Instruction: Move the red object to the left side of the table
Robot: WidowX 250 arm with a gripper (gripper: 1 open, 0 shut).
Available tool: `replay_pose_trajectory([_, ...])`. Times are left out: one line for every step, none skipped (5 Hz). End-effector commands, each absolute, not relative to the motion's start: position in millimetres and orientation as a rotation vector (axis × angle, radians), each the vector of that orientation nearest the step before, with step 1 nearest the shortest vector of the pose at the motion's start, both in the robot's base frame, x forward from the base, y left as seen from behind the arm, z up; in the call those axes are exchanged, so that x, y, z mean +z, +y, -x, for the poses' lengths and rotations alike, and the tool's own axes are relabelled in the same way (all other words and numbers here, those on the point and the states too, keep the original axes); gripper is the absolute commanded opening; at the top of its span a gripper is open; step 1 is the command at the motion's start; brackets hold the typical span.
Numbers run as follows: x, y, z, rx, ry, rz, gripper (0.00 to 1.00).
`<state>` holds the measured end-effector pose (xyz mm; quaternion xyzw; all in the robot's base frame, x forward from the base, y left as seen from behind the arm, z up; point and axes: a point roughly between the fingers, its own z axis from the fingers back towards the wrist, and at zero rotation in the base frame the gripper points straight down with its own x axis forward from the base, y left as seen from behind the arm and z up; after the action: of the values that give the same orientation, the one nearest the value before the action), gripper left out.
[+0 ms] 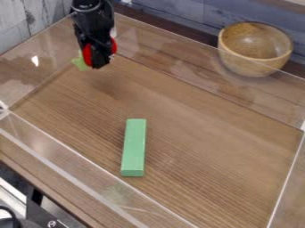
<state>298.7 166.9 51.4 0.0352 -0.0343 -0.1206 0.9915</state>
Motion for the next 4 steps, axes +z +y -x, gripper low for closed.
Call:
replay_pose_trajectory([54.0, 181, -300, -0.228, -0.102, -0.098, 0.0])
replay_pose_trajectory([44.6, 186, -298, -0.224, -0.091, -0.081, 0.0])
replay_pose_trajectory([38.5, 190, -297, -0.215, -0.08, -0.051, 0.0])
replay_pose_trajectory([35.1, 193, -296, -0.202, -0.068, -0.016, 0.0])
